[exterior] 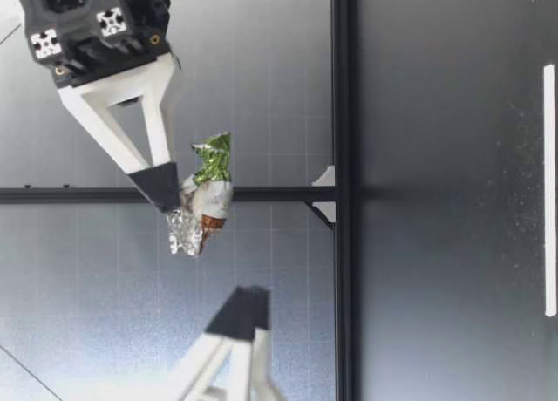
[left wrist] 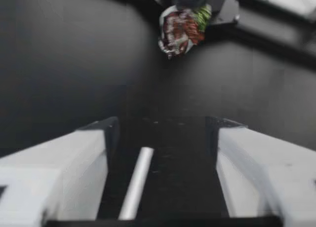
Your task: Pick up the candy and unwrap it.
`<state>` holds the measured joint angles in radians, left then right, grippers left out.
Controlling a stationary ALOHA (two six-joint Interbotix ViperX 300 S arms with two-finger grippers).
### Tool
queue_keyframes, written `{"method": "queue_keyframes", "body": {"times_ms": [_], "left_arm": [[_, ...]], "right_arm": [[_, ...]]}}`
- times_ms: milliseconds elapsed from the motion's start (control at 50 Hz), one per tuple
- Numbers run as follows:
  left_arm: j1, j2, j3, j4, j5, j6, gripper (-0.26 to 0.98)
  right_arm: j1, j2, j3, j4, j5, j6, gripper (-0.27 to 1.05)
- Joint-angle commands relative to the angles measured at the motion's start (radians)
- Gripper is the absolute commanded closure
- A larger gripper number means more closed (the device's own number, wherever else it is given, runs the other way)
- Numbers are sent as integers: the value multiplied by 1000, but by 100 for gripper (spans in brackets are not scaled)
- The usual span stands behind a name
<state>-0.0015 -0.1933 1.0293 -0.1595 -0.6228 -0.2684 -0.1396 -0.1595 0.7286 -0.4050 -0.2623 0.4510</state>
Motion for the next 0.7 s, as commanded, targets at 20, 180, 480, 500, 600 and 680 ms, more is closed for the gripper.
{"method": "queue_keyframes", "body": {"times_ms": [20, 180, 480, 500, 600, 680], "left_arm": [[-5, 2, -48, 34, -6, -64, 8], [-5, 8, -89, 34, -17, -81, 8], [12, 81, -146, 32, -17, -72, 8], [14, 83, -149, 31, -17, -71, 8], [15, 92, -166, 32, -17, -66, 8], [18, 98, -172, 32, -14, -66, 8]], "right_arm": [[-9, -9, -23, 3, -2, -9, 97], [-2, 3, -21, 3, 0, -12, 97], [31, 6, -25, 3, 0, -12, 97], [34, 6, -25, 3, 0, -11, 97], [51, 6, -23, 3, 2, -11, 97], [58, 5, -23, 3, 5, -11, 97]]}}
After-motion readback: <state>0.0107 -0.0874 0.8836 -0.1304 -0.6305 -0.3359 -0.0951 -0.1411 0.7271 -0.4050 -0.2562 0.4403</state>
